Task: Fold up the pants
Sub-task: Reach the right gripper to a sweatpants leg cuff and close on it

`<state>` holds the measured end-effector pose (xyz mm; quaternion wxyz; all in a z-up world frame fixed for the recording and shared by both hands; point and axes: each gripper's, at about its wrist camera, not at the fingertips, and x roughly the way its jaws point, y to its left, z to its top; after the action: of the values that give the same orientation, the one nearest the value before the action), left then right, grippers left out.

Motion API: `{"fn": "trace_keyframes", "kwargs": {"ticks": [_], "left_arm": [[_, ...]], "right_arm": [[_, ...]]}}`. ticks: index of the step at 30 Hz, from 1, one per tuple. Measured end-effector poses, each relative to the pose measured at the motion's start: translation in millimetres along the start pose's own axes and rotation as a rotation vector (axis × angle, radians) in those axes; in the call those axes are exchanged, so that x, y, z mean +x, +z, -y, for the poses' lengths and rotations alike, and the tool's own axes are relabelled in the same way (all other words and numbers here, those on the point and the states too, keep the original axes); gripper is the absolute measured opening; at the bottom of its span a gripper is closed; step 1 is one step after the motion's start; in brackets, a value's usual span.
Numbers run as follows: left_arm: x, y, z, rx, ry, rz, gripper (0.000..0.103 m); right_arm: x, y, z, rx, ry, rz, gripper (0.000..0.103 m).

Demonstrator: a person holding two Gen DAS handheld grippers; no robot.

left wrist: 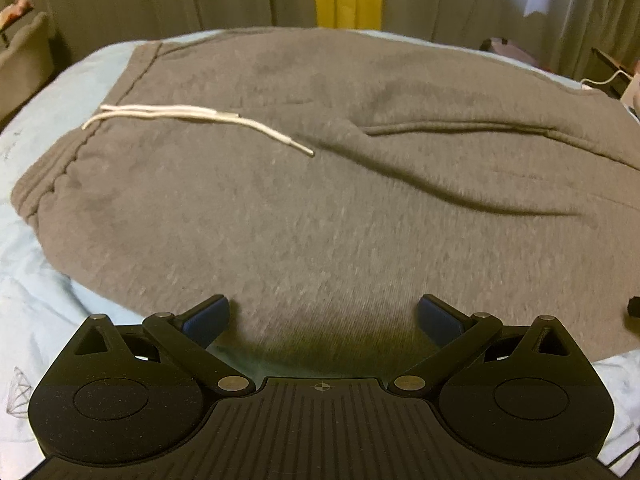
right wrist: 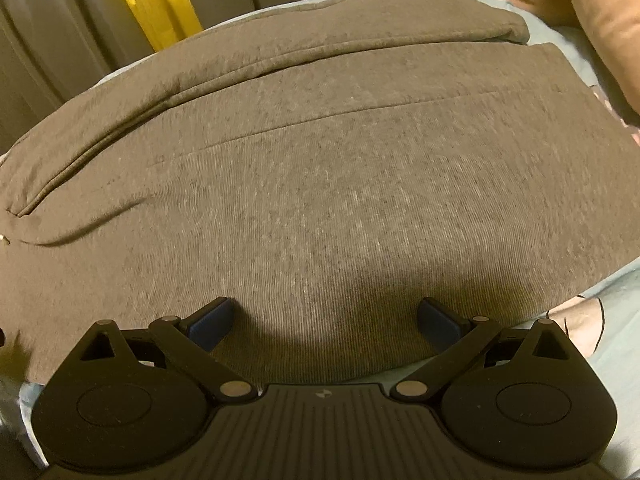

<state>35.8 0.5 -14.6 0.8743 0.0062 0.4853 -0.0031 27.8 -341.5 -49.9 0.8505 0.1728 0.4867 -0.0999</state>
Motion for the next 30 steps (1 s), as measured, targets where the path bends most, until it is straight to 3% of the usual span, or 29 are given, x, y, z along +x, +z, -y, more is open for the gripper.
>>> {"fn": "trace_keyframes", "kwargs": {"ticks": [6,11,13,15,18,22,25,30], "left_arm": [[-7.8,15.4,-17.7,-0.082,0.033,0.085,0.103],[2.7,51.5,-34.4,-0.212,0.081,0.23,0.103],[16.3,56.1,-41.0,-0.263,0.125,0.293,0.103],[33.3,49.6,-45.6,-0.279,0.188,0.339,0.103],[47.7,45.1,-61.0,-0.312,0.219,0.318,0.103],[59.1,42.4,-82.6,-0.434,0.174,0.304,0.103],[62.7,43.2,-82.7,-0.422,0.203,0.318,0.103],[71.6,40.4,-77.7,-0.409,0.249,0.33,0.103]], "right_arm": [[-7.2,11.3,8.7,0.088,0.068,-0.013,0.099],[-8.6,76.0,17.7,0.205,0.14,0.082,0.086],[-0.6,112.1,15.8,0.222,0.147,0.13,0.075],[15.1,152.1,12.7,0.244,0.129,0.169,0.051],[50.2,208.3,6.1,0.307,0.103,0.18,0.032],[97.6,274.8,-7.6,0.358,0.038,0.194,0.032],[135.7,318.5,-13.7,0.422,0.003,0.173,0.042],[178.6,355.3,-14.2,0.516,-0.079,0.177,0.048]]}}
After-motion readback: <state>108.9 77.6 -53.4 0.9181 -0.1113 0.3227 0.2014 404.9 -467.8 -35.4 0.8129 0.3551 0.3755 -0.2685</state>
